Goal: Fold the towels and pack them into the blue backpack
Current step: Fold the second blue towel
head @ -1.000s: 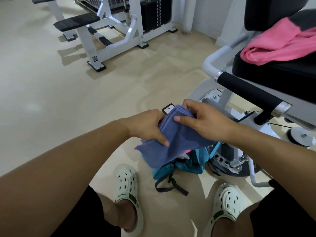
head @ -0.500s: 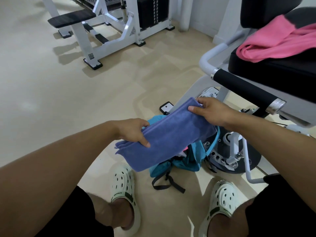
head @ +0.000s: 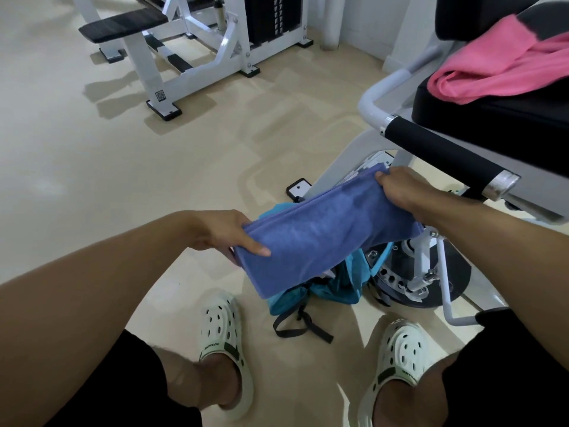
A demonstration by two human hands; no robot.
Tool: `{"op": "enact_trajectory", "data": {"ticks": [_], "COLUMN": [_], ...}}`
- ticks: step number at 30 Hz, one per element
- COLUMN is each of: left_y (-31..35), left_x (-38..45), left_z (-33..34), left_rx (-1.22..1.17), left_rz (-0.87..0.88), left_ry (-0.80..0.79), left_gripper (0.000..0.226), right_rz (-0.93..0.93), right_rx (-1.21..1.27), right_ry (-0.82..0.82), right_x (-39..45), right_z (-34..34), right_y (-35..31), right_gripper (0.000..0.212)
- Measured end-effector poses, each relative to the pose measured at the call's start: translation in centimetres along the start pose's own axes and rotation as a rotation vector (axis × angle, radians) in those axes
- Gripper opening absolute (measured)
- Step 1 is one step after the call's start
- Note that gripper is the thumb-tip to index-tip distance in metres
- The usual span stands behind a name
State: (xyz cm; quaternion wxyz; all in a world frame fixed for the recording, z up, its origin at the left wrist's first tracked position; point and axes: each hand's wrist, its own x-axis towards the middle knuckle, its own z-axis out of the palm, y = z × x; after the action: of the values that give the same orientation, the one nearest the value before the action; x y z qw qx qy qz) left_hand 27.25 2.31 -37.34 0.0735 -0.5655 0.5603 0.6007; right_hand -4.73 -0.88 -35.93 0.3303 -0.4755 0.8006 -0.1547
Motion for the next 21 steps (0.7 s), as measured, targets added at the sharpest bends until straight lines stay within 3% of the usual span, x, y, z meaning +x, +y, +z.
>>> {"op": "enact_trajectory", "data": {"ticks": [2,6,9,12,21], "left_y": [0.0,0.3,0.4,0.3,3.4], "left_x": [0.3,1.6,1.6,1.3,0.5], "left_z": [-0.4,-2.2,-2.7,-2.2,1.2], "left_rx": [-0.178,-0.66,-0.49,-0.283,-0.201], "left_rz": [0.045,0.202,0.2,0.256,0.235], "left_ry": [0.152,0.641,0.818,0.822,0.776], "left_gripper": [0.034,0.033,0.037,0.042,0.063], "right_rz": [0.115,0.055,0.008,-0.105,-0.317], "right_rx": [0.016,0.156,0.22,0.148,0.163], "right_ry": [0.029,-0.012,-0.037,-0.014,-0.056], "right_x": [0.1,-0.1,-0.8,-1.6,-6.2], "right_z": [0.1,0.8,1.8,2.5,5.3], "right_y": [-0.3,0.8,0.7,0.0,-2.0], "right_gripper": [0.043,0.043,0.037,0.038,0.031]}}
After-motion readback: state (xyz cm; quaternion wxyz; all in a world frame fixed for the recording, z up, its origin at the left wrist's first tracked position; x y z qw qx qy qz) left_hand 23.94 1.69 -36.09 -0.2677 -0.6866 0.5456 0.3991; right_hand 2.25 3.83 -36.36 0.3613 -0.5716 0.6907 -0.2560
